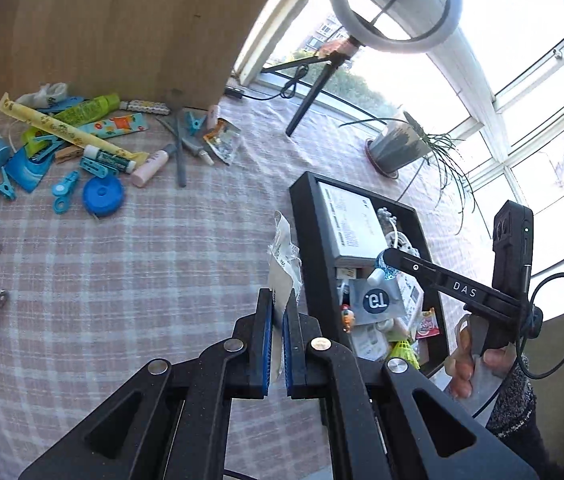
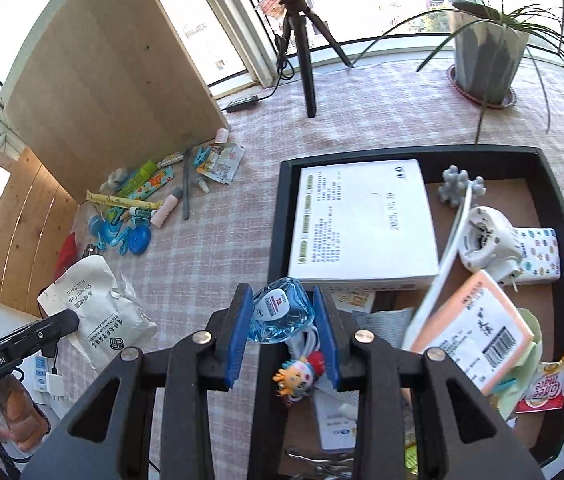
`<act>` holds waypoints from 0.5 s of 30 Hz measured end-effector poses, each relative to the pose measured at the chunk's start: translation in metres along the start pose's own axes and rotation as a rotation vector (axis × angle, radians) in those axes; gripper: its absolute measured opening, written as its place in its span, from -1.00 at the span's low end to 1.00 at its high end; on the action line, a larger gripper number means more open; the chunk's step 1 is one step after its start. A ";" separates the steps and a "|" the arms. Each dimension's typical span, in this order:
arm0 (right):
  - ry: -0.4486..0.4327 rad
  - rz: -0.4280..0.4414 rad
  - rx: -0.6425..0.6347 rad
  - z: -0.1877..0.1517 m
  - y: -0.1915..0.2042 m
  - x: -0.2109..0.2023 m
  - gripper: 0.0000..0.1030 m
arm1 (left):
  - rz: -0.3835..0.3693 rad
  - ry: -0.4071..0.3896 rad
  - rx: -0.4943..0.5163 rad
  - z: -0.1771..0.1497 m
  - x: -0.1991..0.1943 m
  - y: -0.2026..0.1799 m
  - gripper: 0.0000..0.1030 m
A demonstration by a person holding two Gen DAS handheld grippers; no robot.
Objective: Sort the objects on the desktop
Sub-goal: 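Carry the white packet and eye-drop bottle into the tray and open both grippers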
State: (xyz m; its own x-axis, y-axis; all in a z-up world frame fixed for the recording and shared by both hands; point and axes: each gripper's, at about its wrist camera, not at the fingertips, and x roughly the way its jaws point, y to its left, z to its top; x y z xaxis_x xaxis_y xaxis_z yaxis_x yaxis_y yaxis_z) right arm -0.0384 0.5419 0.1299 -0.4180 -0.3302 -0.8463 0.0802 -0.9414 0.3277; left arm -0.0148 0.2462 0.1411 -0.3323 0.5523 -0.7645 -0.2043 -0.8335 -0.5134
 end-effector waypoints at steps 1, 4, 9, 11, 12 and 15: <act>-0.005 -0.010 0.008 -0.002 -0.012 -0.007 -0.40 | -0.015 0.006 0.016 -0.003 0.005 -0.014 -0.92; -0.013 -0.040 0.030 -0.010 -0.049 -0.028 -0.40 | -0.055 0.026 0.062 -0.011 0.018 -0.055 -0.92; -0.026 -0.070 0.074 -0.024 -0.103 -0.058 -0.40 | -0.110 0.076 0.120 -0.029 0.045 -0.114 -0.92; -0.028 -0.077 0.087 -0.031 -0.120 -0.066 -0.40 | -0.118 0.094 0.145 -0.038 0.054 -0.134 -0.92; -0.027 -0.079 0.091 -0.034 -0.128 -0.070 -0.40 | -0.123 0.102 0.152 -0.041 0.058 -0.142 -0.92; -0.026 -0.082 0.104 -0.042 -0.146 -0.079 -0.40 | -0.124 0.120 0.174 -0.051 0.071 -0.165 -0.92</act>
State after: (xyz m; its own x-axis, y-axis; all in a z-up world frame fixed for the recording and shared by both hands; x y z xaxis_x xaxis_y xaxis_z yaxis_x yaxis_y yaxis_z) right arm 0.0211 0.7025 0.1308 -0.4424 -0.2492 -0.8615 -0.0487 -0.9525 0.3005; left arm 0.0424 0.4233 0.1514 -0.1850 0.6399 -0.7459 -0.3956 -0.7433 -0.5395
